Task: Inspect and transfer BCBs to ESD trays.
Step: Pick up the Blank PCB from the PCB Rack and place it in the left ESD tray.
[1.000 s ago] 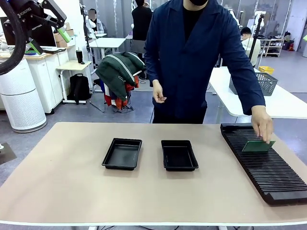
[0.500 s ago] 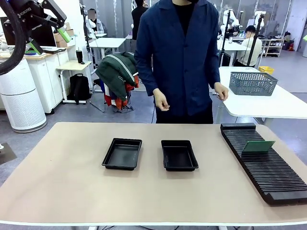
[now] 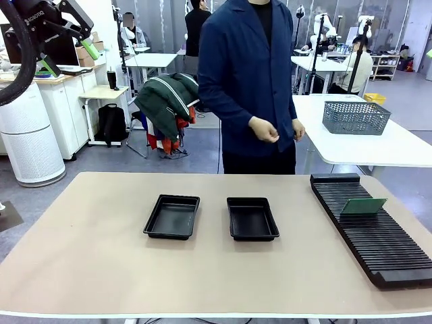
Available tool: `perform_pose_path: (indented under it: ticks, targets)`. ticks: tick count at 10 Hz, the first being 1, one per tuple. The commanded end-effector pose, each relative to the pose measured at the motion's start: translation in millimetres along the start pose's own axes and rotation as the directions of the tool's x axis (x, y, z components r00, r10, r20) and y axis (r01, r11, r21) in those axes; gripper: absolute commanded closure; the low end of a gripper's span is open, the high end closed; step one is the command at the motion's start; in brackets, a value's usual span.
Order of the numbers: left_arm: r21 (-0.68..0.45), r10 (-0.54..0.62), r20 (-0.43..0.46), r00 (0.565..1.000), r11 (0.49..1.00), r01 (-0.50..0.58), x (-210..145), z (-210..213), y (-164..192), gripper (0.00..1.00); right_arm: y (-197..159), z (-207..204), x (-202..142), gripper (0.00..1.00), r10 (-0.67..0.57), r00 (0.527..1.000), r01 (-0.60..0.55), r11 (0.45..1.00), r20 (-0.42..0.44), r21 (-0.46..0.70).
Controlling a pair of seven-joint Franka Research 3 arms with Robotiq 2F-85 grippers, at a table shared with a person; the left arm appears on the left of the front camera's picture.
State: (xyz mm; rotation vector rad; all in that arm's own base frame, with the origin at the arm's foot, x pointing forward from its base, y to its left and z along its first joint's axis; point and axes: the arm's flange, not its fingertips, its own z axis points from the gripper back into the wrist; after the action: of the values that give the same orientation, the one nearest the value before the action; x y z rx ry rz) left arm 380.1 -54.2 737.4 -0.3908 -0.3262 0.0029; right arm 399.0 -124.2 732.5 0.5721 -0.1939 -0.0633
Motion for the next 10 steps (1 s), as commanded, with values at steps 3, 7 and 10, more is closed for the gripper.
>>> perform_pose_path:
  ticks: [3,7,10]
  targets:
    - [0.0,0.0,0.001,1.0,1.0,0.0,-1.4,0.6,-0.1,0.0,-22.3,-16.1,10.7,0.0,0.33,0.938,-0.345,0.922,-0.109,-0.178]
    - [0.0,0.0,0.001,1.0,1.0,0.0,-1.4,0.6,-0.1,0.0,-63.1,-68.8,20.0,0.0,0.687,0.671,-0.741,0.637,-0.279,-0.212]
    - [0.0,0.0,0.001,1.0,1.0,0.0,-1.4,0.6,-0.1,0.0,-81.8,-117.3,30.1,0.0,0.859,0.383,-0.922,0.38,-0.339,-0.078]
